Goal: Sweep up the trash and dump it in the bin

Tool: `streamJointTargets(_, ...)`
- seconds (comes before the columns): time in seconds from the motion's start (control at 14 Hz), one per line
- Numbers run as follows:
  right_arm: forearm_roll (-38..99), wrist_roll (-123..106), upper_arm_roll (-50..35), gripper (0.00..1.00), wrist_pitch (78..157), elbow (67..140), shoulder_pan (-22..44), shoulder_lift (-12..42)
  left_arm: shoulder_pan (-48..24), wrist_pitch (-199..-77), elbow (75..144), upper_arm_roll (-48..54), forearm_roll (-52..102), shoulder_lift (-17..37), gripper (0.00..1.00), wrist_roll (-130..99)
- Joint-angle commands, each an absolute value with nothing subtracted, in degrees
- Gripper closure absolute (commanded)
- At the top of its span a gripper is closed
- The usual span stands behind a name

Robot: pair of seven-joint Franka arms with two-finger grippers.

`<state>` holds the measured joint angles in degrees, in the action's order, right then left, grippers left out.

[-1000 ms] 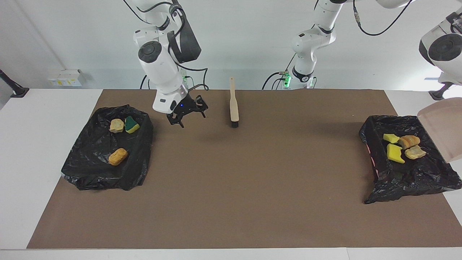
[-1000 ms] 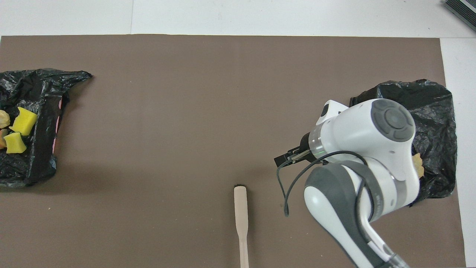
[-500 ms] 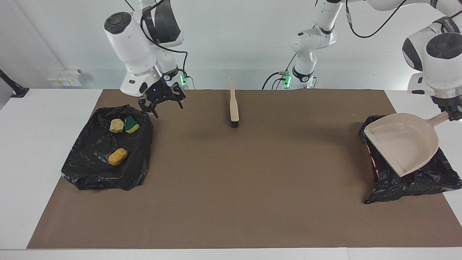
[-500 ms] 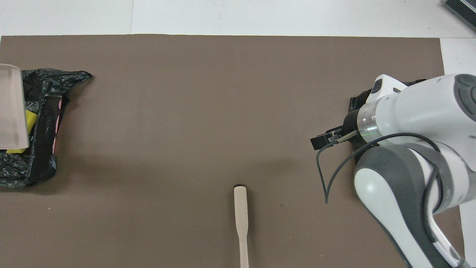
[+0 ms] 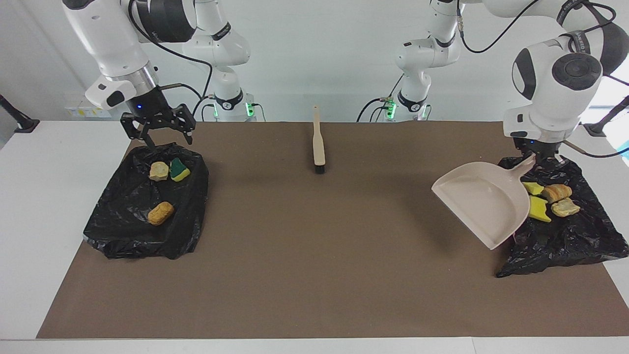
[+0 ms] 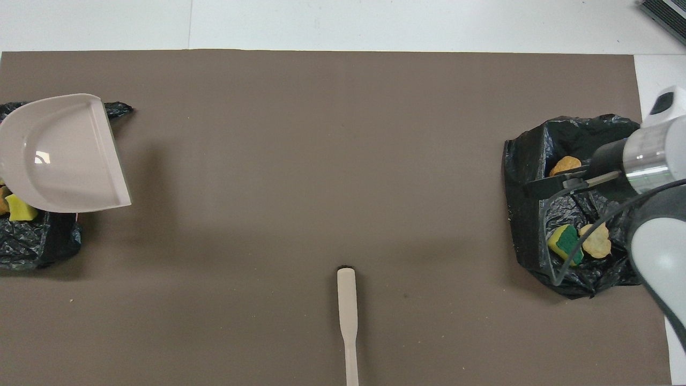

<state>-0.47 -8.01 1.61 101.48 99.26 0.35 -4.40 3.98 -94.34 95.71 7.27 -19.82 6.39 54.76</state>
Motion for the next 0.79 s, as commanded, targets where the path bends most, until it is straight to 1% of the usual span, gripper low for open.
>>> streamJointTargets(0.0, -4.13, -4.58, 1.05, 0.00, 99.32, 98.26, 0.09, -5.97, -1.47, -92.29, 98.00, 6.33, -16.97, 4.39, 1.00, 43.20)
streamJointTargets(0.14, -3.52, -2.82, 2.63, 0.00, 97.92, 97.65, -0.17, -5.98, -4.47, -91.76, 97.91, 6.33, -12.59, 4.31, 1.00, 36.33)
streamJointTargets(0.36, -2.82, -2.81, 3.42, 0.00, 93.27, 93.35, -0.61, -4.92, -10.09, -91.76, 97.56, 6.33, -9.60, 4.66, 1.00, 26.32)
streamJointTargets(0.5, -1.50, -2.90, 4.92, 0.00, 92.73, 93.69, -0.62, -5.36, -13.08, -91.67, 97.21, 6.33, -6.42, 4.92, 1.00, 20.24)
streamJointTargets(0.57, -1.32, -2.90, 4.92, 0.00, 92.72, 93.69, -0.53, -5.36, -15.18, -91.76, 97.03, 6.33, -6.33, 5.70, 1.00, 16.82)
streamJointTargets(0.71, -1.32, -3.43, 5.01, 0.00, 92.81, 93.87, -0.62, -5.45, -19.23, -92.63, 96.33, 6.33, -6.24, 9.30, 1.00, 8.13)
